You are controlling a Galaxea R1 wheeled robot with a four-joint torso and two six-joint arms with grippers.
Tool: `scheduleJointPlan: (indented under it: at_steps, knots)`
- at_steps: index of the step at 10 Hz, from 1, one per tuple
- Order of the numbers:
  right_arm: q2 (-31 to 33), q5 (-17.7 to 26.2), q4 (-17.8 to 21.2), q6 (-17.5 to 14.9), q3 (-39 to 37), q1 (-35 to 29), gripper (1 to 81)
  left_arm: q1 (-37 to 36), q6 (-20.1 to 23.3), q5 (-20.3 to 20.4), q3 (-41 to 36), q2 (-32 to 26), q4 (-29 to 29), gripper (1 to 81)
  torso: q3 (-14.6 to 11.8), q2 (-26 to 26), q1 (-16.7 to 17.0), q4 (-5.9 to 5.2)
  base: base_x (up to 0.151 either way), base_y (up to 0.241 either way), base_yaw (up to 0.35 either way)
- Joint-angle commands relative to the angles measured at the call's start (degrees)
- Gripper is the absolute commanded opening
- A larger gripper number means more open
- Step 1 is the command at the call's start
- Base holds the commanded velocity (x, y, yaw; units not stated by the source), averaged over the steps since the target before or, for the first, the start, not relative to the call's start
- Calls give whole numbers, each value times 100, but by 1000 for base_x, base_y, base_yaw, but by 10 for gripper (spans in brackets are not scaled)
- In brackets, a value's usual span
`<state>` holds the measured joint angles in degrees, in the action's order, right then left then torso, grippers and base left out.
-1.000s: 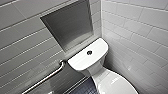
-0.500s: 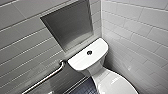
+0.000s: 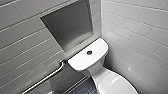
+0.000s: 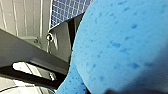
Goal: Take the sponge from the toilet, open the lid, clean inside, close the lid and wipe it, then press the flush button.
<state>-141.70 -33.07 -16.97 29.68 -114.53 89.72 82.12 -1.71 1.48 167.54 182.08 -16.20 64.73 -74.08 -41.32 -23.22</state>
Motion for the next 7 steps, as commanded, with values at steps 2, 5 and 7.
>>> scheduleJointPlan:
  at_steps: [2, 5, 7]
  knots:
    - [1142, -6, 176, 73, 1347, -705, 10, 169, 12, -499, -124, -145, 91, 811, 0, 0, 0, 0, 0, 0, 0]
    - [1133, 1415, 141, 81, 1549, -1706, 10, 169, 21, -499, -239, -163, 91, 811, 0, 0, 0, 0, 0, 0, 0]
    - [1132, 1820, 150, 73, 1557, -2146, 10, 169, 12, -499, -239, -163, 100, 811, 0, 0, 0, 0, 0, 0, 0]
